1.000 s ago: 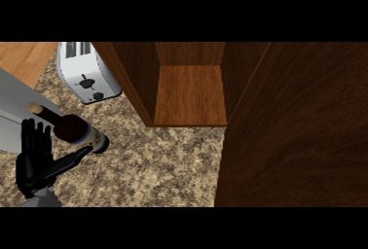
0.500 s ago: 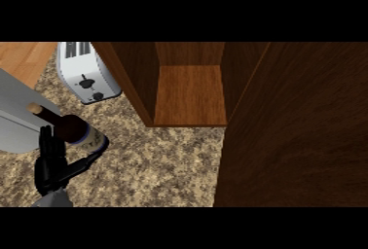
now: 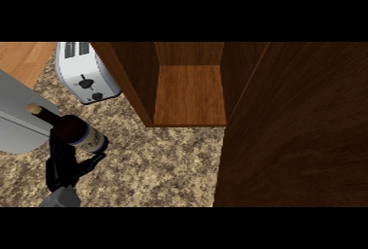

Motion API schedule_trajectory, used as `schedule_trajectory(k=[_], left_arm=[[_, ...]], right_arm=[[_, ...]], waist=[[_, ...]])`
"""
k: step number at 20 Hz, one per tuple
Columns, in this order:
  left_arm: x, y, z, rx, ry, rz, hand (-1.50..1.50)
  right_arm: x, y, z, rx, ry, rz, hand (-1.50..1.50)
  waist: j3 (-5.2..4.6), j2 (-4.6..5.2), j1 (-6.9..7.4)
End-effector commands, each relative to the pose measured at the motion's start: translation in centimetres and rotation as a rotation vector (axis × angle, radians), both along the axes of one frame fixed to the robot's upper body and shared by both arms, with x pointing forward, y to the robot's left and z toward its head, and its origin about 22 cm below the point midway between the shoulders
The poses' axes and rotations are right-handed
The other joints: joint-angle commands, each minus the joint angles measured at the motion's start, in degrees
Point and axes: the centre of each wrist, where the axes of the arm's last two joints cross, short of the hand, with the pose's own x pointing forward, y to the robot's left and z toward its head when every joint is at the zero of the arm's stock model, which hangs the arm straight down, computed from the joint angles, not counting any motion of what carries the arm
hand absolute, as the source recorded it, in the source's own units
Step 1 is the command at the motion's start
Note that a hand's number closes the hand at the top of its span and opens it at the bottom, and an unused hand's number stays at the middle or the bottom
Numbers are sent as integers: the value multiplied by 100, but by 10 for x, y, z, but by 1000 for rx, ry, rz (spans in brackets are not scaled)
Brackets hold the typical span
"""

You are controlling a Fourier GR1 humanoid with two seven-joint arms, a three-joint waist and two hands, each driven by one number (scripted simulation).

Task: Pick up the wine, place it into the cabinet and close the cabinet

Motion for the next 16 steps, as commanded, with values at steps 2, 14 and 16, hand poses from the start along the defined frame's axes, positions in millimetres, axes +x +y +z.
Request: schedule_trajectory(k=[2,14,16], left_arm=[[7,9,-2,-21,-32,-4,-150],[32,-3,5,34,-88,5,-150],[41,0,13,17,-96,24,-150]], right_arm=[[-30,-11,3,27,-38,14,-150],[-18,-8,12,27,-11,39,-150],[-36,-7,5,44,-2,30,-150]], waist=[[0,5,-42],[-3,8,-19],[0,-1,-41]])
